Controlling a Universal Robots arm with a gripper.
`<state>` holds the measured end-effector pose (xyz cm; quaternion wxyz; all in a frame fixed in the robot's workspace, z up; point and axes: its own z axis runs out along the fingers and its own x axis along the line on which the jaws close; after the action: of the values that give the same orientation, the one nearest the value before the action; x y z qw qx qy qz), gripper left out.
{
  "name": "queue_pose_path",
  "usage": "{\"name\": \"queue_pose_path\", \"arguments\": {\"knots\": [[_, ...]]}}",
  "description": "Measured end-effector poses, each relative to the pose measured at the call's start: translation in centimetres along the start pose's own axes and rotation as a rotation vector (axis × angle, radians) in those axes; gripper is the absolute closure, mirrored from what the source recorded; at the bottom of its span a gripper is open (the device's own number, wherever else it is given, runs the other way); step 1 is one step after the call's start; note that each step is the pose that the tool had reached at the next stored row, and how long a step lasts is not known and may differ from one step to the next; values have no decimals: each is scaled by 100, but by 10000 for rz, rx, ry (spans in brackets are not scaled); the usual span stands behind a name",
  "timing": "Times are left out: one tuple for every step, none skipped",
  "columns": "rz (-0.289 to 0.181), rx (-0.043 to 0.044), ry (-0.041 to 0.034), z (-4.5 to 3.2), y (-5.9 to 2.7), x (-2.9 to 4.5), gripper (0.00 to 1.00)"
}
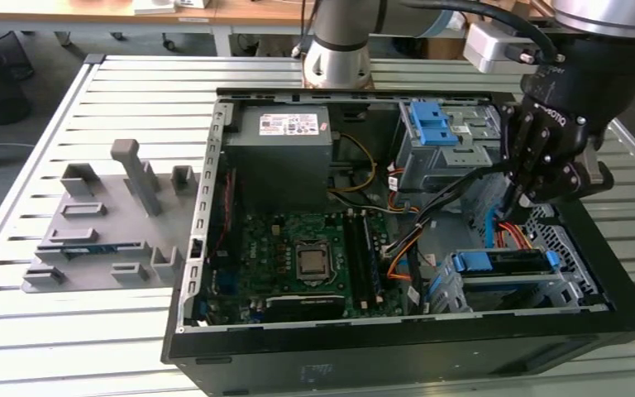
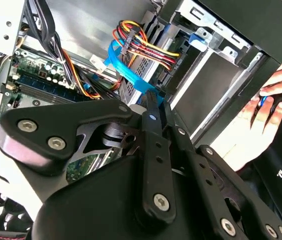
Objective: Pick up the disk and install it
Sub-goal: 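Insert the second disk wire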
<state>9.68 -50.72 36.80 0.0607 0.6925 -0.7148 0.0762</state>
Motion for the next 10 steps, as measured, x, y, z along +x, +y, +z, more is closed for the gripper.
{"name": "queue_pose_path", "arguments": {"knots": [[1, -3, -80, 7, 0, -1, 84], [3, -6, -184, 11, 0, -2, 84], [6, -10, -305, 16, 0, -3, 84], [8, -14, -428, 19, 0, -3, 84], [10, -18, -539, 23, 1, -4, 84], [11, -19, -594, 30, 1, -5, 84], [12, -19, -616, 39, 1, -6, 84], [11, -18, -616, 47, 1, -5, 84], [12, -17, -614, 52, 1, -4, 84], [12, -16, -613, 59, 1, -3, 84]]}}
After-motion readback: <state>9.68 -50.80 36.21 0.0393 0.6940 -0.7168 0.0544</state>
